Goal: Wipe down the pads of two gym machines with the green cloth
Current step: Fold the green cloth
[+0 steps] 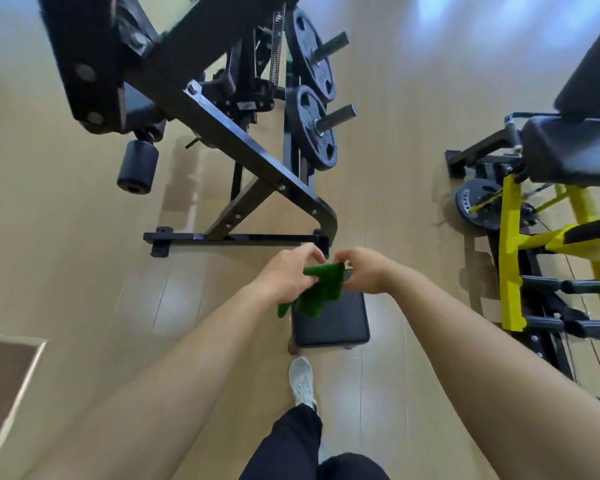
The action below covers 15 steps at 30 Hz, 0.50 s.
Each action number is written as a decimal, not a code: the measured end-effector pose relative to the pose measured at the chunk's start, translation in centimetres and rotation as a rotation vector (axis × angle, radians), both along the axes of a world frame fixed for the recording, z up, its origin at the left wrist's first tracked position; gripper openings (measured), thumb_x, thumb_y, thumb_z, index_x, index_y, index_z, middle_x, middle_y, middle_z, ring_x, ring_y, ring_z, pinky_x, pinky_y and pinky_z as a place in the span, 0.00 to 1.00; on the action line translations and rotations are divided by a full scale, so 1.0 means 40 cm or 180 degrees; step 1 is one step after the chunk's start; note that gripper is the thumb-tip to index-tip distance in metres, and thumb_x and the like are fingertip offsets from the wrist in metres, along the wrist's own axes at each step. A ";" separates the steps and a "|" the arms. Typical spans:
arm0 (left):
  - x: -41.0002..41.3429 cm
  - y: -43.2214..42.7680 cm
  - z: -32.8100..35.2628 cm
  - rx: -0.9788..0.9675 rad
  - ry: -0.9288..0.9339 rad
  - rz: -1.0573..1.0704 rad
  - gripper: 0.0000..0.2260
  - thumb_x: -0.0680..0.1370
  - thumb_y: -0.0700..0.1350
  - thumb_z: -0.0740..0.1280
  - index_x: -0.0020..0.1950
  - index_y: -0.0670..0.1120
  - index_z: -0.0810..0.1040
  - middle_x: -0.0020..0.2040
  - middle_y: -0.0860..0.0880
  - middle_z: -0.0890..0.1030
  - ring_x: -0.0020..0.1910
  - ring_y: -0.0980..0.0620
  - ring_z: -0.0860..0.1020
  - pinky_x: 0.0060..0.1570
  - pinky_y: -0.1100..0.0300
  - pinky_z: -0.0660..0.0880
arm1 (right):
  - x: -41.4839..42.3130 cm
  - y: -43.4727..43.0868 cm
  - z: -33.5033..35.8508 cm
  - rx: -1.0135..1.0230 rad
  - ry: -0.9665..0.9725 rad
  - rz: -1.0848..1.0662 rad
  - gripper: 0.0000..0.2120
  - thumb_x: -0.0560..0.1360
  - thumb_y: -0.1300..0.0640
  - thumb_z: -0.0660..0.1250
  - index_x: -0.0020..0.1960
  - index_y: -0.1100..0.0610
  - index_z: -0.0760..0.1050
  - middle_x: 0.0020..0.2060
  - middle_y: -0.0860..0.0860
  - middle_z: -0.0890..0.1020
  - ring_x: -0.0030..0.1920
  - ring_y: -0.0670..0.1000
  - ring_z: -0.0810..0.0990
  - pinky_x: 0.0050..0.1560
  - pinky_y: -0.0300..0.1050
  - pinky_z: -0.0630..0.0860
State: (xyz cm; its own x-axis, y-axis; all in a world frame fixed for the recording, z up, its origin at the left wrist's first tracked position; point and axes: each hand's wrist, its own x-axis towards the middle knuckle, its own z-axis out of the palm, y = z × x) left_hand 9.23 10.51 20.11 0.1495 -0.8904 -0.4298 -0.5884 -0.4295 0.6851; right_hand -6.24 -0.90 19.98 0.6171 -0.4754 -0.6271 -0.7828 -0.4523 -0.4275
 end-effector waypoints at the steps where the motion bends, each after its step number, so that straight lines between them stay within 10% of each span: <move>1: 0.002 0.021 0.023 -0.0069 -0.0122 0.0022 0.10 0.77 0.45 0.69 0.56 0.56 0.76 0.46 0.54 0.80 0.43 0.55 0.80 0.40 0.59 0.79 | 0.008 0.015 0.025 -0.0163 0.0006 0.0152 0.09 0.74 0.60 0.70 0.53 0.56 0.78 0.53 0.55 0.82 0.56 0.58 0.80 0.55 0.51 0.78; 9: 0.055 0.245 0.162 -0.0310 -0.1215 0.0154 0.07 0.80 0.53 0.65 0.48 0.53 0.80 0.41 0.53 0.79 0.41 0.53 0.79 0.37 0.58 0.74 | 0.059 0.215 0.223 -0.0723 -0.0267 0.0627 0.04 0.72 0.51 0.71 0.46 0.50 0.78 0.59 0.52 0.77 0.62 0.55 0.72 0.62 0.56 0.76; 15: 0.146 0.431 0.239 -0.0962 -0.0314 0.0822 0.11 0.80 0.54 0.65 0.41 0.49 0.77 0.38 0.51 0.78 0.39 0.51 0.77 0.39 0.55 0.73 | 0.106 0.353 0.289 -0.0040 -0.0379 0.0155 0.04 0.75 0.55 0.68 0.44 0.55 0.78 0.41 0.51 0.81 0.45 0.54 0.81 0.44 0.46 0.78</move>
State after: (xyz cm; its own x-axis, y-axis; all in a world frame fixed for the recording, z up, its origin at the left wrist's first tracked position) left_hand 15.06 27.75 29.66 0.4122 -0.9022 -0.1271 -0.5566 -0.3598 0.7488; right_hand -1.99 13.20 31.54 0.7094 -0.4505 -0.5421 -0.7038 -0.4944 -0.5101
